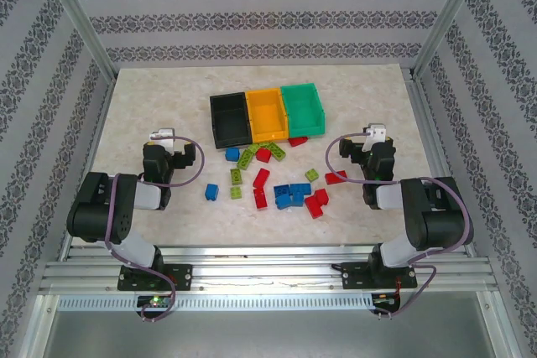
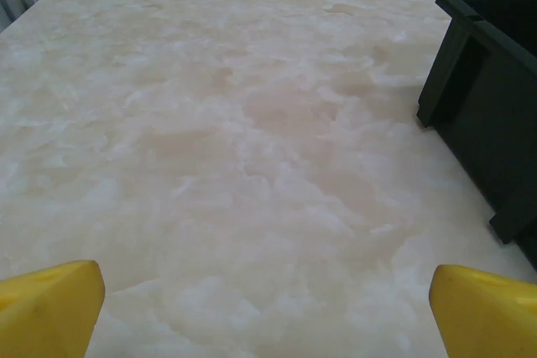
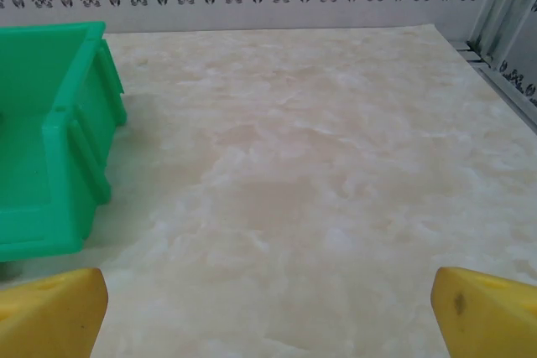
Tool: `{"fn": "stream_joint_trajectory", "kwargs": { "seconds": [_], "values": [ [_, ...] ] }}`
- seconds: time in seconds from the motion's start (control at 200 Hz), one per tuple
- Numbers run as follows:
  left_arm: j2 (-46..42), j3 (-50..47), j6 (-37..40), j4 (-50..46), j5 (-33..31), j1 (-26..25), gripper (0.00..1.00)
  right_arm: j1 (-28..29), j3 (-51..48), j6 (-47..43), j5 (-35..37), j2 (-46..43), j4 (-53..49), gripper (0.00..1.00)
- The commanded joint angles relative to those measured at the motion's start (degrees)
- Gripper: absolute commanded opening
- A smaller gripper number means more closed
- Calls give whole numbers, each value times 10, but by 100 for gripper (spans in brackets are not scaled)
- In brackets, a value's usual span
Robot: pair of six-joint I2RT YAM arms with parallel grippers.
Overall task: Sort the legos into containers by color
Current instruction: Move the lego to the middle-right of the table.
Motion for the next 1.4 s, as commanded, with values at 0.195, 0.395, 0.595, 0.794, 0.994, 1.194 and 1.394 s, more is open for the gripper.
{"fn": "stream_joint_trajectory", "kwargs": {
  "seconds": [0.195,0.395,0.595,0.794,0.994,1.194,1.394],
  "values": [
    [-5,7,9,-6,9,5,100,-3,9,-11,-19,1,3,98],
    [-5,6,9,-6,9,5,99,-4,9,-11,-19,2,3,99],
    [-5,7,9,-7,9,6,100,-4,9,-11,-19,2,3,98],
    [-5,6,9,-6,9,6,100,-4,9,-11,-19,2,2,98],
    [-6,11,17,-15,35,5,99,-4,9,-11,-20,1,2,98],
    [-6,11,18,-14,35,6,100,-4,8,-10,-15,1,3,98],
    [-21,-4,14,3,25,5,100,-4,2,-7,-9,-44,-18,98]
  ]
}}
